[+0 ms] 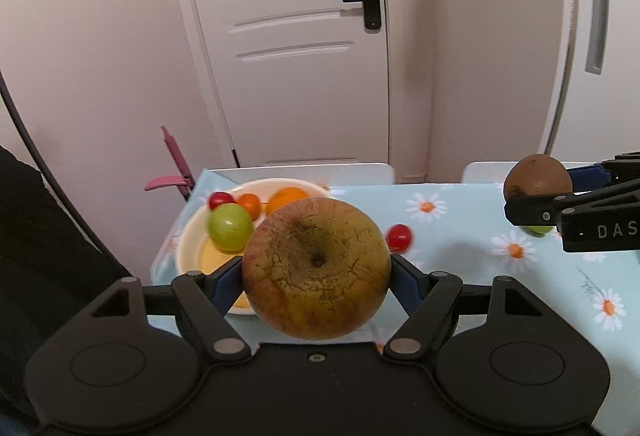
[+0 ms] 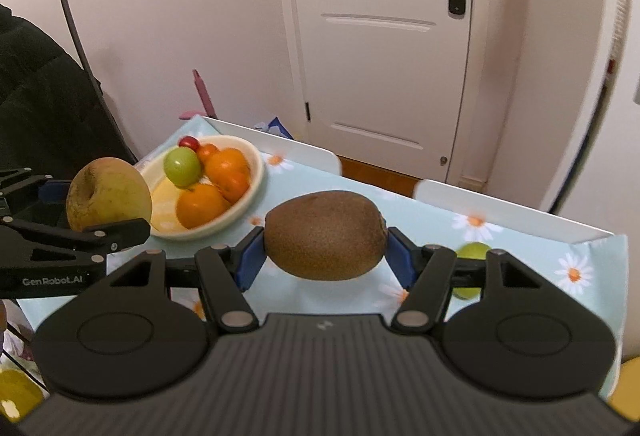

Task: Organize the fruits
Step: 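Carry the russet apple and the kiwi over the bowl with both tools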

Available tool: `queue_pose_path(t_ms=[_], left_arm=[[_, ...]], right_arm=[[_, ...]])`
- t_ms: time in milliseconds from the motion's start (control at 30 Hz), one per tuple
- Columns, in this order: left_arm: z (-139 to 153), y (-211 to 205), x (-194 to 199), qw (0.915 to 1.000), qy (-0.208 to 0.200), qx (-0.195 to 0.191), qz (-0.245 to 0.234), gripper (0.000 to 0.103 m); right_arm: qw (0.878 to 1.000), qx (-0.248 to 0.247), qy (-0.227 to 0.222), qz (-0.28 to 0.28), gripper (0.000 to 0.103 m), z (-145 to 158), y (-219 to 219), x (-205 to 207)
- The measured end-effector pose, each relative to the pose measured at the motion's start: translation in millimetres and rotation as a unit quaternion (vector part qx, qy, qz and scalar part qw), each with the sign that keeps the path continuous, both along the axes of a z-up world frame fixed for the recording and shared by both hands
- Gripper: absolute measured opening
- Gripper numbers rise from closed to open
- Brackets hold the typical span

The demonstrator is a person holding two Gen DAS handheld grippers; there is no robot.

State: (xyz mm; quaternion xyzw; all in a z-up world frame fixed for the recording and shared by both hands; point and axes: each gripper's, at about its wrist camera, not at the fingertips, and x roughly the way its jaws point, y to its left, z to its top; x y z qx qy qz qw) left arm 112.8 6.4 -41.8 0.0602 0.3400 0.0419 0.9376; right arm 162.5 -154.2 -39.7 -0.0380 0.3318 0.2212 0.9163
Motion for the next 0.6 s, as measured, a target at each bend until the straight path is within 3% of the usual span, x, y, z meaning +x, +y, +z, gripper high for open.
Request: queue_pose_path(t_ms=[233, 600], left_arm=[[0, 46, 10, 0.9999, 0.007, 0.004, -0.008, 0.079], [-26, 99, 46, 0.9989, 0.028, 0.005, -0.037, 0.079]], right_arm=[[1.000, 0.004, 0.001, -0.002, 0.079, 3, 52, 7], [1.000, 0.000, 0.011, -0.021, 0.079, -10, 112, 28]])
